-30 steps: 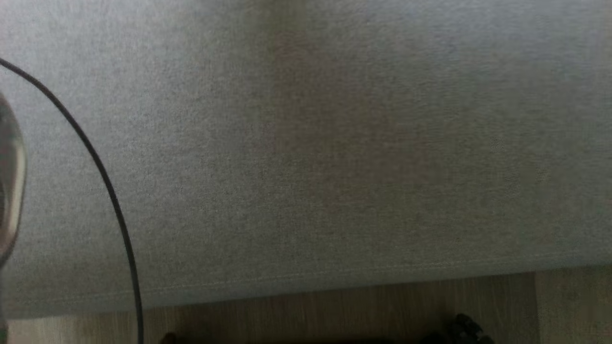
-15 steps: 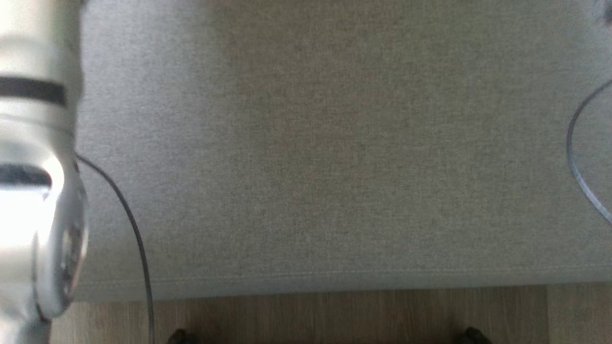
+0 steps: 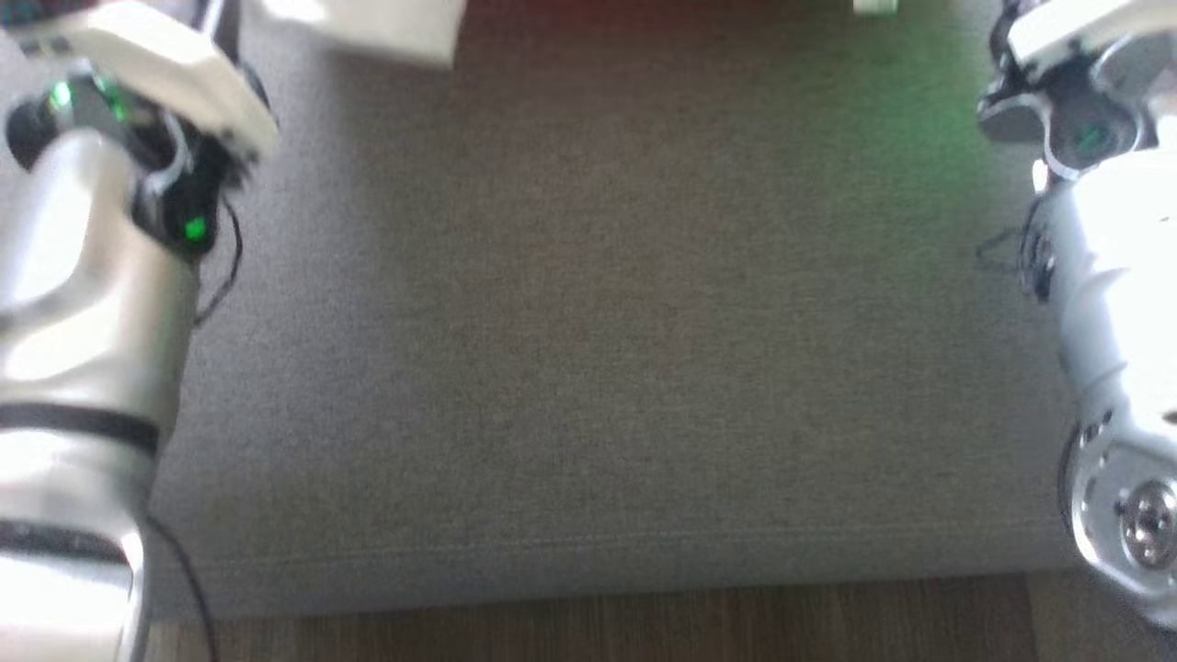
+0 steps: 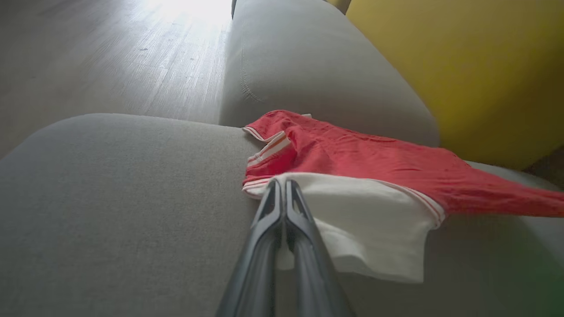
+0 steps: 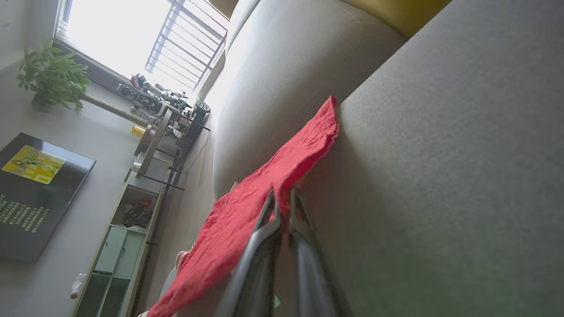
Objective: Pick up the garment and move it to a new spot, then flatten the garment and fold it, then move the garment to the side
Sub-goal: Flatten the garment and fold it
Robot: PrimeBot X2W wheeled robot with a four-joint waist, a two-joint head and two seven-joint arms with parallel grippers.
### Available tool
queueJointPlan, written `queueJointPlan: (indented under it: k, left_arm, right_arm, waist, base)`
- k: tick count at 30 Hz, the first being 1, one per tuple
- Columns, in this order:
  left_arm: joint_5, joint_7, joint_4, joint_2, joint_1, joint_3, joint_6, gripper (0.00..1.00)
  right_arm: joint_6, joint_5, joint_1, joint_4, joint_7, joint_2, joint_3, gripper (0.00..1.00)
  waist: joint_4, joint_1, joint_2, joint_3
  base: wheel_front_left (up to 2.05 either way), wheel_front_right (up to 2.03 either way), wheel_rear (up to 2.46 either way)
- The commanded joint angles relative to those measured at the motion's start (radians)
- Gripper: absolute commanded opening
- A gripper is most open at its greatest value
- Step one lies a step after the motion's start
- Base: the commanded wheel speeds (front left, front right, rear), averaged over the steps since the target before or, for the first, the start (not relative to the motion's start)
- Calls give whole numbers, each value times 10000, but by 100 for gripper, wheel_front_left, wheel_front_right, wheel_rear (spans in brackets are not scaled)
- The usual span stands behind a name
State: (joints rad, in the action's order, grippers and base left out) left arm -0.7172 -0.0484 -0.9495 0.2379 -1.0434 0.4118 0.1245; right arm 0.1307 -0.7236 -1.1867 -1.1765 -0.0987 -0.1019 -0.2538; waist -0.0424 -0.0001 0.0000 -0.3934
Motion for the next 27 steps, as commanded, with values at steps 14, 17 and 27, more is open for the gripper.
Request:
queueJointPlan:
  k: [14, 17, 27]
  left_arm:
    - [-1087, 1075, 2662, 2074, 2964, 1654, 60, 0]
    - [-1338, 1162, 2994, 2234, 3504, 1692, 60, 0]
    - [-2146, 1103, 3992, 2366, 5215, 1517, -82, 0]
  right_arm:
    - [0, -487, 2226, 951, -1610, -307, 1260, 0]
    - [0, -504, 2730, 1223, -1819, -410, 1529, 0]
    - [0, -500, 3993, 1789, -2037, -661, 1969, 0]
  waist:
    - [308, 1, 0, 1733]
    - [355, 1, 0, 1957]
    - [480, 1, 0, 2587]
  base:
    - [0, 0, 0]
    - [0, 0, 0]
    - [0, 0, 0]
